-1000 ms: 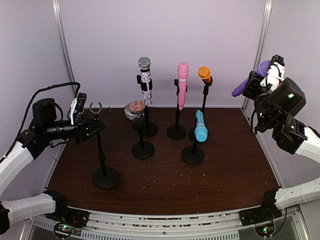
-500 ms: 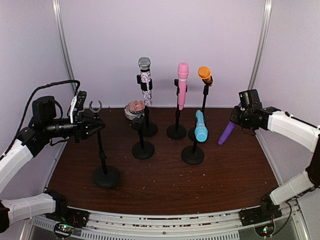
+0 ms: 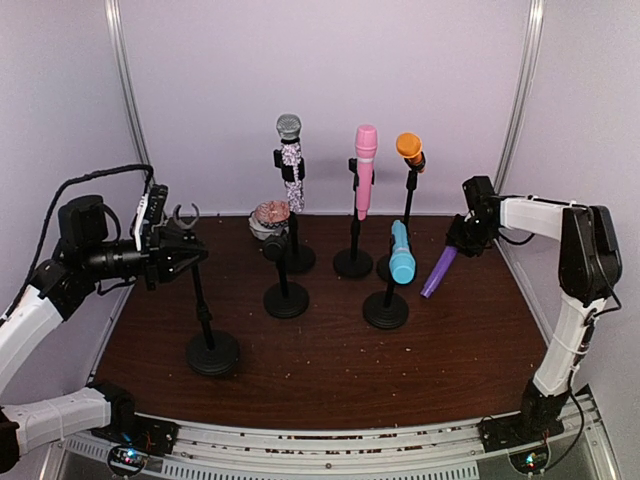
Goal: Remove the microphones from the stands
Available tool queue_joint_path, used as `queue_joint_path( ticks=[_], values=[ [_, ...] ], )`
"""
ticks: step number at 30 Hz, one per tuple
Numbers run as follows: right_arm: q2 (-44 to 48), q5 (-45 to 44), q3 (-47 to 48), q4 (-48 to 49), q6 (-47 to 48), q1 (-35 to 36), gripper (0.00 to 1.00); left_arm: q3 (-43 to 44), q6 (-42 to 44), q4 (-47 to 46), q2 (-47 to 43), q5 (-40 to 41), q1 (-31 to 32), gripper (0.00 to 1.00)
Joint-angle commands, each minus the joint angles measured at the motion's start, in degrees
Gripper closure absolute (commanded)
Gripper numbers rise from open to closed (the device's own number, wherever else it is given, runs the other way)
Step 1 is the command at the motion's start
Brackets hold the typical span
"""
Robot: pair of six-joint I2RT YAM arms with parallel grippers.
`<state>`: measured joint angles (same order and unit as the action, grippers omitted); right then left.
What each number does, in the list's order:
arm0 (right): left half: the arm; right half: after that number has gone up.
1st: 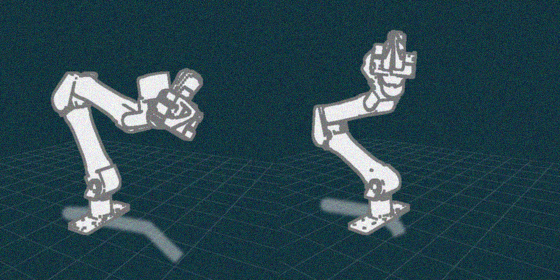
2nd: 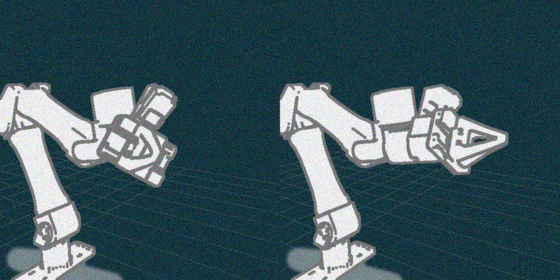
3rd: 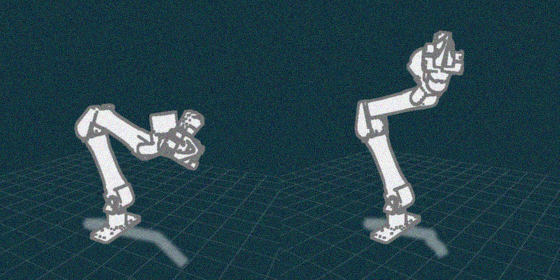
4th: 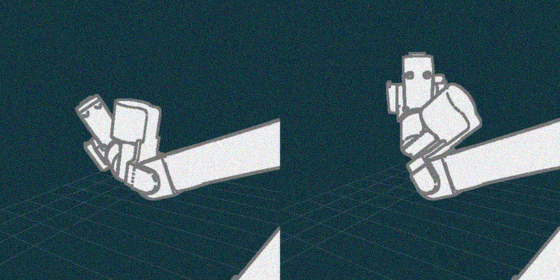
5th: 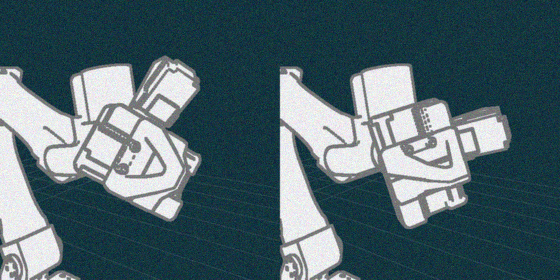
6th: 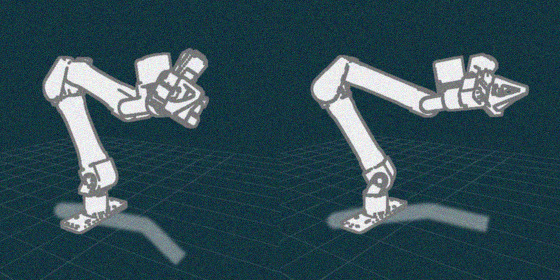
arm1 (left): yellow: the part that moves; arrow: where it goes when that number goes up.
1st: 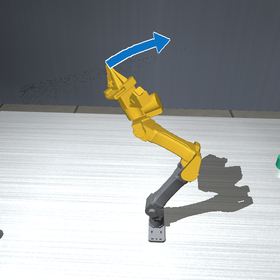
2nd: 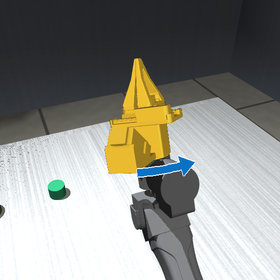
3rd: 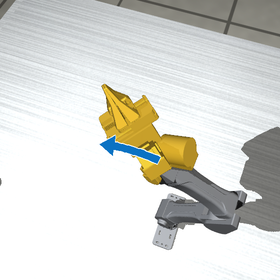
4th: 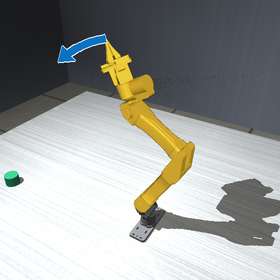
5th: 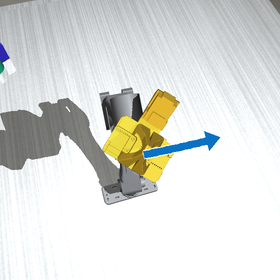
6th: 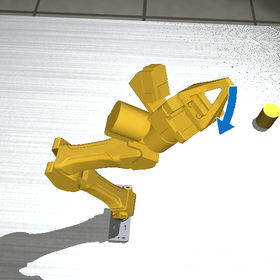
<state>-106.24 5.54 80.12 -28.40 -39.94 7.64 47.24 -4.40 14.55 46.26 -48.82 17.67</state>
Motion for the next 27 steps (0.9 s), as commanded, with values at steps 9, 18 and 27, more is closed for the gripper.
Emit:
queue_joint_path(
  ticks=[9, 18, 27],
  values=[
    [-9.32, -3.43, 7.46, -11.12, -1.49, -0.17, 0.53, -5.25, 1.32, -17.01, -0.96, 6.0, -0.1, 1.0],
    [-3.82, -3.28, 3.71, -9.11, -2.18, -0.04, 0.25, -2.51, 0.5, -25.65, 7.21, 7.57, -0.1, 1.0],
    [20.01, -8.53, -10.68, 3.84, -1.88, 10.11, 0.25, -3.47, -1.23, -25.42, 7.57, 13.71, -0.1, 1.0]
  ],
)
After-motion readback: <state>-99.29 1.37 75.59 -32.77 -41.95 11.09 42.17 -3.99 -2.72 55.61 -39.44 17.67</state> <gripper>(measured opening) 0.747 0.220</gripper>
